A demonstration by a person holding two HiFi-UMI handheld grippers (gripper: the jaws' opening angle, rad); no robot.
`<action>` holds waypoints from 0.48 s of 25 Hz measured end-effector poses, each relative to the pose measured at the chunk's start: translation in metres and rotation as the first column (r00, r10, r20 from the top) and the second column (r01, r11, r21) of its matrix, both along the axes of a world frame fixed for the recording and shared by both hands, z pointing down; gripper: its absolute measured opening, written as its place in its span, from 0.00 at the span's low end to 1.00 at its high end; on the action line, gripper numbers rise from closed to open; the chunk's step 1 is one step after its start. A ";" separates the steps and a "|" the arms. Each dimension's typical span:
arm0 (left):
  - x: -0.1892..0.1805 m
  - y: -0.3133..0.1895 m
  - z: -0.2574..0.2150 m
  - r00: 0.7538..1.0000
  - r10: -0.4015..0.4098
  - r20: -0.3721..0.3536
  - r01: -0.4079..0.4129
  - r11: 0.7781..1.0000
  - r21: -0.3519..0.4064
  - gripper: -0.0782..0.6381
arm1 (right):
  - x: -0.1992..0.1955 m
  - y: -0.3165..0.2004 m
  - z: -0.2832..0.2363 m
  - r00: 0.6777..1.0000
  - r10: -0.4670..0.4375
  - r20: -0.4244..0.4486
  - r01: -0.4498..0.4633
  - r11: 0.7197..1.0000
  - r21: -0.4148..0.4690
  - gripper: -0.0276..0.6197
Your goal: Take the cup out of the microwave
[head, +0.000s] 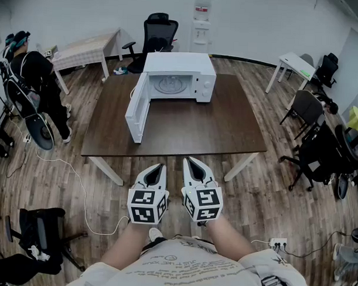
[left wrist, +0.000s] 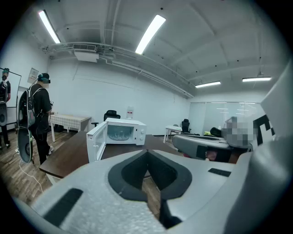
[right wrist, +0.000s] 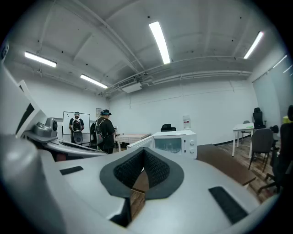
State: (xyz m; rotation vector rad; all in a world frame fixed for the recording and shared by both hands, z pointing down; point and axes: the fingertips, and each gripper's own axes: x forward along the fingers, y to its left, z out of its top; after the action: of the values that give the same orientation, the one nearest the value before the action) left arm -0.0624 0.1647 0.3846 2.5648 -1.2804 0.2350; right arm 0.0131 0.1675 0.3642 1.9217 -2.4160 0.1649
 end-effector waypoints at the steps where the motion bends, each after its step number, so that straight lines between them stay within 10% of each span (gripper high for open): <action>1: -0.002 -0.001 0.000 1.000 -0.001 0.000 0.001 1.000 0.000 0.13 | -0.002 -0.001 0.000 1.000 -0.001 0.001 0.001 1.000 -0.001 0.06; 12: -0.018 -0.015 -0.001 1.000 0.025 -0.002 -0.025 1.000 0.010 0.13 | -0.022 -0.016 0.000 1.000 0.009 -0.019 -0.009 1.000 0.004 0.06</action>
State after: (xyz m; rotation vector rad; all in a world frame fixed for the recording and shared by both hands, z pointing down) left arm -0.0804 0.1495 0.3835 2.5907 -1.2522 0.2308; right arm -0.0086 0.1513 0.3638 1.9267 -2.3982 0.1416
